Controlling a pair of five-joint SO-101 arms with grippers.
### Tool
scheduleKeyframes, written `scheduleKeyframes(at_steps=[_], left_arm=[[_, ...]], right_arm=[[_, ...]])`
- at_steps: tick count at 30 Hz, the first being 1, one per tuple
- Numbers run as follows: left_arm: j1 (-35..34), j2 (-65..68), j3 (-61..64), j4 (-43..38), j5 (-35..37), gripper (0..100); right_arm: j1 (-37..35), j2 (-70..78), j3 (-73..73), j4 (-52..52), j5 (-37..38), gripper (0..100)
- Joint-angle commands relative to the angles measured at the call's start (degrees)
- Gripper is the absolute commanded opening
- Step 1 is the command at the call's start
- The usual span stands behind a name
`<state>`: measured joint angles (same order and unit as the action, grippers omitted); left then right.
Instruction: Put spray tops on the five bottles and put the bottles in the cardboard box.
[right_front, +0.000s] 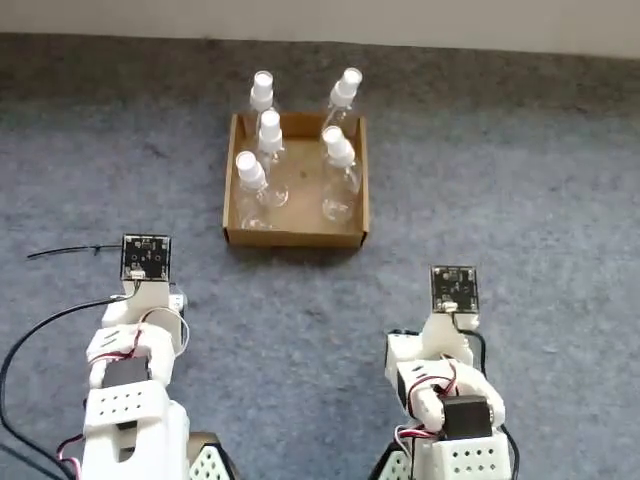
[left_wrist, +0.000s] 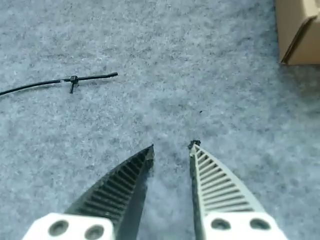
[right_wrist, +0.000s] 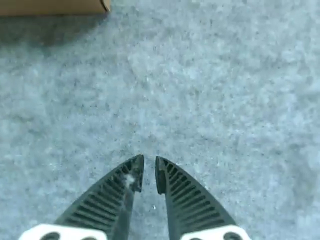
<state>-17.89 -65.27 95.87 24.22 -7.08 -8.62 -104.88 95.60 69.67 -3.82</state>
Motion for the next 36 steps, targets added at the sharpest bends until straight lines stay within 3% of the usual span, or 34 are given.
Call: scheduleKeyframes(at_steps=[1, 5, 36], left_arm=[[0.57, -0.75, 1.1, 0.26, -0.18, 11], [0.57, -0.75, 1.1, 0.26, -0.26, 0], [0.75, -0.75, 1.1, 0.26, -0.26, 1]], right_arm=[[0.48, -0.22, 7.52, 0.84, -0.18, 0.5], [0.48, -0.22, 7.52, 0.84, -0.18, 0.5], [0.48, -0.22, 7.52, 0.84, -0.18, 0.5]])
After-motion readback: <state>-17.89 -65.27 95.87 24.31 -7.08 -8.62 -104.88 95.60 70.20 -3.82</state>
